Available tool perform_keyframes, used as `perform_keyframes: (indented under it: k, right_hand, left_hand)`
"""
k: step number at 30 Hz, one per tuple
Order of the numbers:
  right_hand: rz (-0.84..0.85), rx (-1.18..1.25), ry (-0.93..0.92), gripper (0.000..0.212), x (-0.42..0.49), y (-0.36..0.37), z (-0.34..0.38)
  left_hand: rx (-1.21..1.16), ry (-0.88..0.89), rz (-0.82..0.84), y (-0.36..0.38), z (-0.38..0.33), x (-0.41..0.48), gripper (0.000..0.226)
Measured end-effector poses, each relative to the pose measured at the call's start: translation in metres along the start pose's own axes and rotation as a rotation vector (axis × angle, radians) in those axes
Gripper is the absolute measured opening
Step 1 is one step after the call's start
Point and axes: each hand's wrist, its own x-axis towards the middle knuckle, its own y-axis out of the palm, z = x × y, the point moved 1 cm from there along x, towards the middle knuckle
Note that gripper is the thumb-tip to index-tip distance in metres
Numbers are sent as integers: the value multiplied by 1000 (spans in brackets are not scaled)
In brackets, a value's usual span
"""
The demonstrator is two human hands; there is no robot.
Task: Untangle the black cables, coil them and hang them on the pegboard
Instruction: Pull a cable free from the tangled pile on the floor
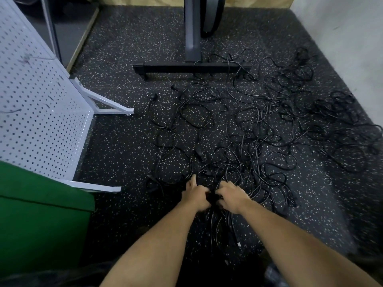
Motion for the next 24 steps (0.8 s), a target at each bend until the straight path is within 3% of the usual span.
perform_keyframes:
  k: [9, 17, 19, 21, 24]
  right_hand:
    - [-237, 328, 37, 23, -20, -74, -13]
    - [-400, 428, 20, 13, -90, -189, 8]
    - [-440, 436, 26, 23, -116, -212, 17]
    - [-507, 456, 33, 30, -143, -233, 27]
    - [-598, 463, 46, 22, -185, -258, 38]
  left_hand:
    - [-61, 300, -335, -64, -27, -18, 23]
    - [-25, 395, -343, -174, -81, -90, 12]
    - [21, 438, -357, -206, -98, -118, 16]
    - [33, 497, -397, -232, -112, -147, 20]
    - [-85, 607, -495, -245, -123, -179, 14]
